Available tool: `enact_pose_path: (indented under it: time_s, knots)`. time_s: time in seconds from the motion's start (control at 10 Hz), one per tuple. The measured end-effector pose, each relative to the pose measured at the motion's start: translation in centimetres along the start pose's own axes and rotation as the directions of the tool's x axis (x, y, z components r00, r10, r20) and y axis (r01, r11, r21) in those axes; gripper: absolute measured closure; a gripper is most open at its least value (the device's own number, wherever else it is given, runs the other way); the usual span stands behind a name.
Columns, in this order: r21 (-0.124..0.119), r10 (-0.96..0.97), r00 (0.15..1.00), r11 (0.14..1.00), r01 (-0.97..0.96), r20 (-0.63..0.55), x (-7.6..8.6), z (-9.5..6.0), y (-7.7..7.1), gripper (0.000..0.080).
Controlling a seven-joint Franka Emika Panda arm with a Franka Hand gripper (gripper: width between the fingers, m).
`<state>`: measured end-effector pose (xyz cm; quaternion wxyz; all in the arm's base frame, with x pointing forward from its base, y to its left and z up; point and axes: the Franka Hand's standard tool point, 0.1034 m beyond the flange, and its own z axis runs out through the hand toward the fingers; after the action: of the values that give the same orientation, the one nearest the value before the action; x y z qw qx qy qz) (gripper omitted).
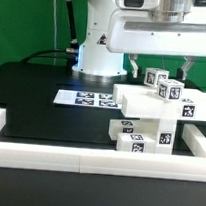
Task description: Assemble chair
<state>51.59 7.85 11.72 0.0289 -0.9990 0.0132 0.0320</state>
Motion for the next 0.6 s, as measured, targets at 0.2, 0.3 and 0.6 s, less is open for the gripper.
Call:
enact_pose_path:
  time_s: [0.2, 0.3, 0.6]
  knots:
    - [-0.003, -0.165, 0.986, 0.986, 0.165, 0.000, 0.02, -0.01, 0.14, 0.0151]
    - [-0.008, -0.236, 0.972, 0.972, 0.236, 0.002, 0.03, -0.01, 0.26, 0.0151]
    - [-0.009, -0.306, 0.952, 0.952, 0.306, 0.004, 0.04, 0.02, 0.43, 0.0316]
